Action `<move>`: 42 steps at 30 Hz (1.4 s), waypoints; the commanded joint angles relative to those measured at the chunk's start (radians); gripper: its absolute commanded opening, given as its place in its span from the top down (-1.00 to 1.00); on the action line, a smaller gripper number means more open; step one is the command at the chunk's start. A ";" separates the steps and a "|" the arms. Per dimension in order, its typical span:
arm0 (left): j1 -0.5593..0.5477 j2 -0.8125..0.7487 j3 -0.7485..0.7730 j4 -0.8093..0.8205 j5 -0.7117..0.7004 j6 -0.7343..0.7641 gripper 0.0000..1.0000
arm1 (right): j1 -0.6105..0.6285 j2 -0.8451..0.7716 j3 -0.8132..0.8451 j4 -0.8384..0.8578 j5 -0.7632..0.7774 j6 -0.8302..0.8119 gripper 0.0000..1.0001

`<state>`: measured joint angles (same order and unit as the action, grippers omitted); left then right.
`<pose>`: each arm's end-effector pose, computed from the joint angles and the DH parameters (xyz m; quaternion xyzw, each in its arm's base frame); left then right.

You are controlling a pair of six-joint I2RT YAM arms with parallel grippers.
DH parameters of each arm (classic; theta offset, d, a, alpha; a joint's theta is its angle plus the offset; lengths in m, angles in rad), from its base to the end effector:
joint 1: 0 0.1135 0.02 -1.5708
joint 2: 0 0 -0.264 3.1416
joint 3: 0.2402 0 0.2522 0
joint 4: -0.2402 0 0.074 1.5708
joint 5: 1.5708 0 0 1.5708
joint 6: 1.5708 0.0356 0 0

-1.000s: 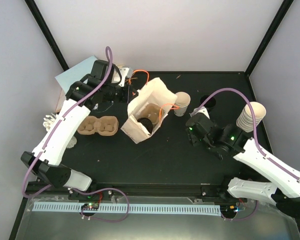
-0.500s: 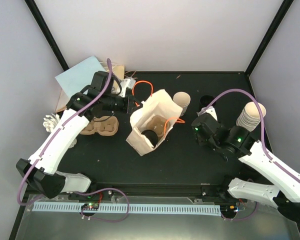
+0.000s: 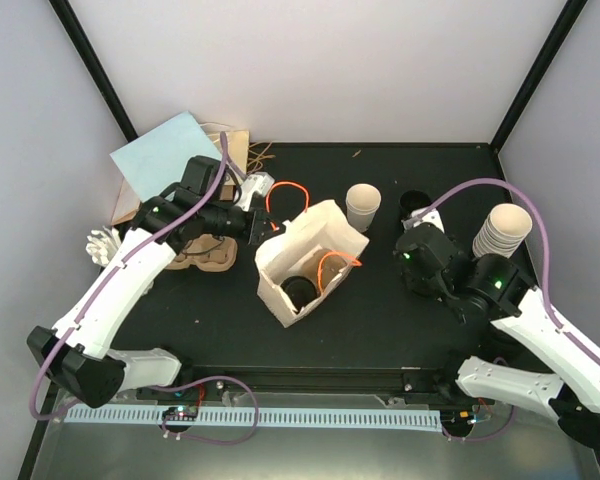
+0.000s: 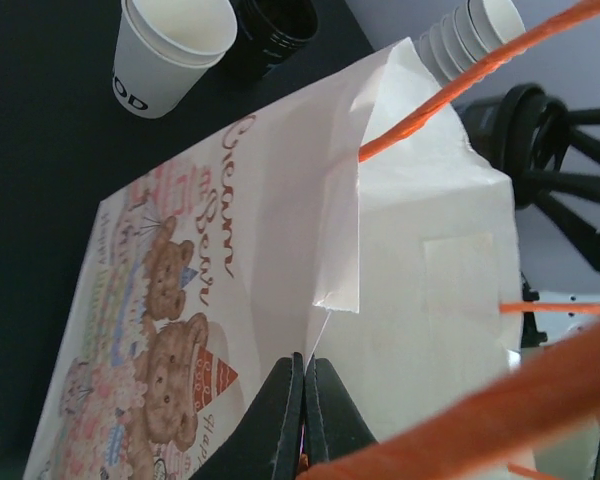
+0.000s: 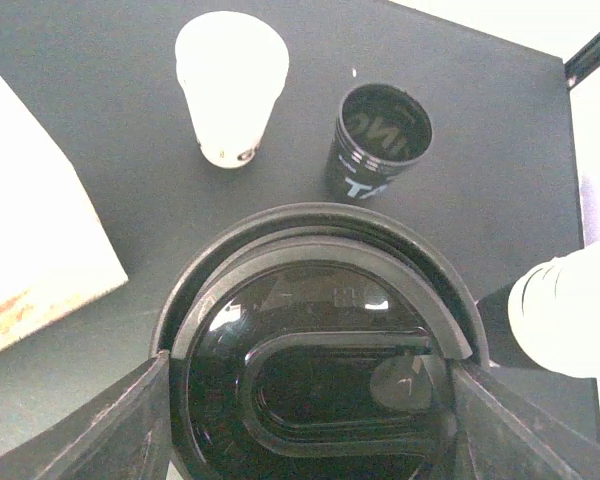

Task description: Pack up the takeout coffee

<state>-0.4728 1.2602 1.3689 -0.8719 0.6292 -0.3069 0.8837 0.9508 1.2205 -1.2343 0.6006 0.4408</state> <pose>0.2136 -0.1328 0.3800 0.1936 0.8614 -0.4052 0.2375 0.1079 0.0998 0.3665 -0.1141 0.9088 -0.0473 0.3984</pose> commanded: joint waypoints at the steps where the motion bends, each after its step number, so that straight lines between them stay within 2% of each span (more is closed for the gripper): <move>1: -0.007 -0.025 0.029 -0.054 0.003 0.136 0.97 | -0.005 -0.019 0.066 0.038 0.013 -0.072 -0.34; 6: -0.039 -0.005 0.076 -0.115 -0.109 0.268 0.97 | -0.005 -0.020 0.145 0.096 -0.047 -0.152 -0.34; 13: -0.086 0.015 0.123 -0.157 -0.222 0.339 0.97 | -0.005 -0.032 0.238 0.189 -0.230 -0.257 -0.34; 22: -0.194 0.067 0.119 -0.154 -0.344 0.363 0.97 | -0.003 -0.009 0.239 0.288 -0.664 -0.338 -0.32; 30: -0.213 0.067 0.162 -0.173 -0.371 0.360 0.97 | -0.003 0.012 0.197 0.360 -0.728 -0.353 -0.28; 42: -0.235 0.048 0.171 -0.155 -0.405 0.373 0.97 | -0.003 0.023 0.174 0.348 -0.785 -0.358 -0.28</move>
<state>-0.6956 1.3277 1.4994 -1.0229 0.2497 0.0475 0.8829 0.9779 1.4059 -0.9081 -0.1501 0.0898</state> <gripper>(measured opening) 0.019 0.689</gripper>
